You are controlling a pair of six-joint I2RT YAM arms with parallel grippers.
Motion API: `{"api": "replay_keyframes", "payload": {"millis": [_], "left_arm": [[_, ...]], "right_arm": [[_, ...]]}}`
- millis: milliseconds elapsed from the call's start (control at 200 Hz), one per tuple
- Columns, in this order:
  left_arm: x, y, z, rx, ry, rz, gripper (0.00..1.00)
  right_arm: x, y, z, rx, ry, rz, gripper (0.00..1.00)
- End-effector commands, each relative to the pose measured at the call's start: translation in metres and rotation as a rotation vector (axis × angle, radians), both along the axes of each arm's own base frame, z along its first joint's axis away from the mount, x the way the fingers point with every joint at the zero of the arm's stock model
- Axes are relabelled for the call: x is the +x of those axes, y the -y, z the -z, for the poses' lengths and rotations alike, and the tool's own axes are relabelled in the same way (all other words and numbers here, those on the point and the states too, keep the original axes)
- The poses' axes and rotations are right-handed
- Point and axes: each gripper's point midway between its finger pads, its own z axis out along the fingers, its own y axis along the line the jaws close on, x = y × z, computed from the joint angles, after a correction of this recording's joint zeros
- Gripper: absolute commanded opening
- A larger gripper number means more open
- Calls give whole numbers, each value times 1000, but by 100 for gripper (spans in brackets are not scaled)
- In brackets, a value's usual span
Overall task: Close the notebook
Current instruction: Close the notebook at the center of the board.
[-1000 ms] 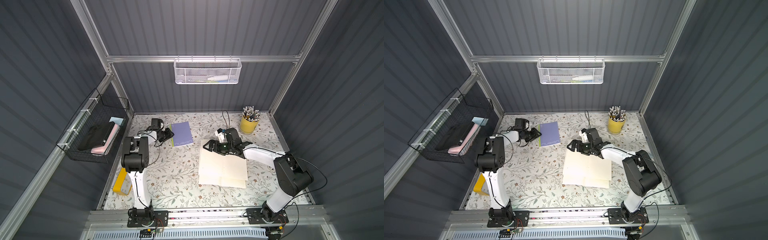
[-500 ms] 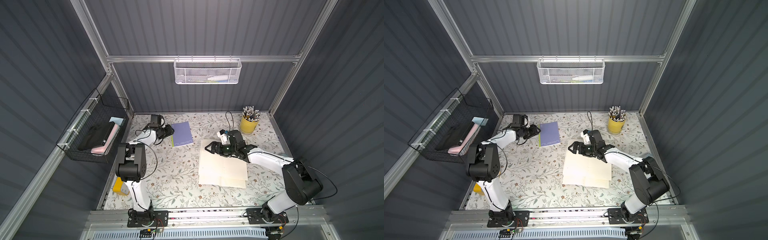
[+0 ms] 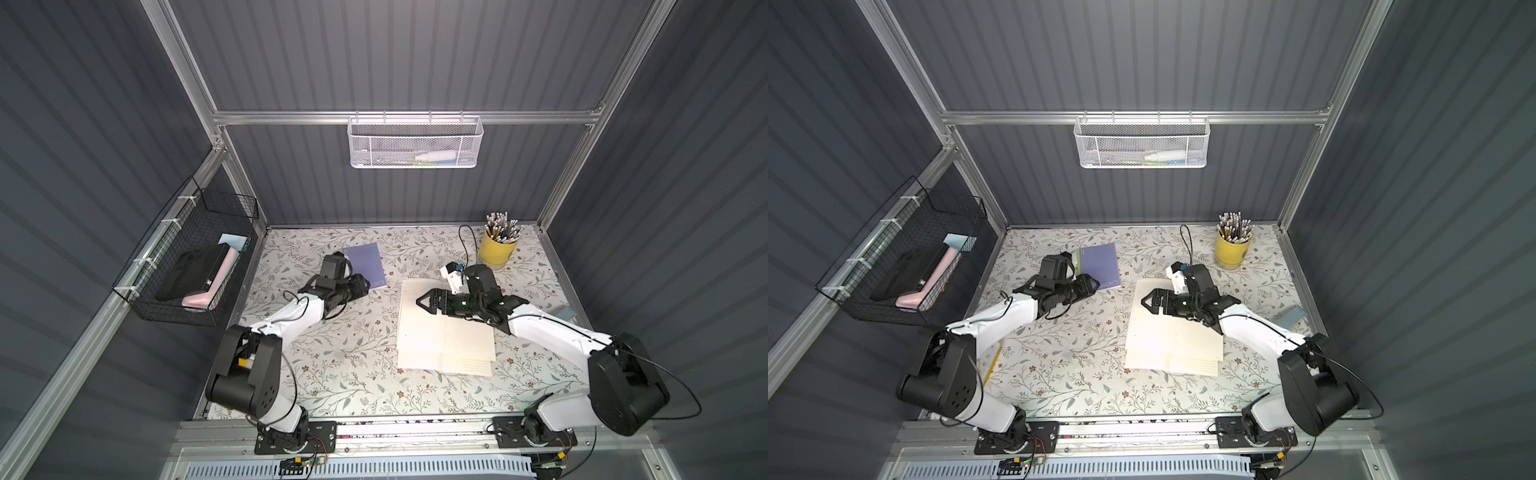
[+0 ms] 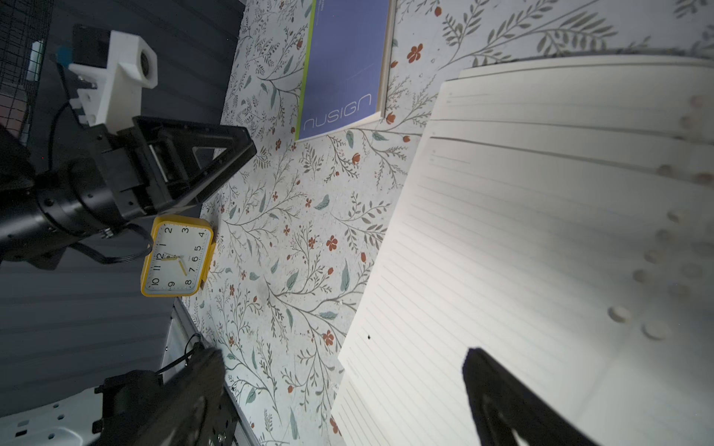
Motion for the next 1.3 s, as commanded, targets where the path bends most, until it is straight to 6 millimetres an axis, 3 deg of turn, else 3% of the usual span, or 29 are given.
{"api": "replay_keyframes", "payload": {"millis": [0, 110, 255, 270, 570, 870, 1296], "left_arm": [[-14, 16, -20, -59, 71, -78, 49], [-44, 40, -22, -80, 96, -81, 50], [-76, 62, -11, -162, 76, -119, 51], [-79, 64, -9, -171, 72, -123, 51], [-130, 93, 4, -249, 83, -163, 52], [-152, 112, 23, -321, 93, -223, 50], [-170, 108, 45, -322, 52, -256, 50]], "right_arm": [[-12, 23, 18, -63, -32, 46, 99], [-17, 46, 29, -95, -52, 126, 99], [-27, 67, 49, -142, -96, 201, 99], [-28, 69, 43, -130, -80, 210, 99], [-39, 85, 50, -141, -83, 257, 99], [-43, 94, 66, -162, -110, 279, 99], [-52, 100, 86, -197, -166, 283, 97]]}}
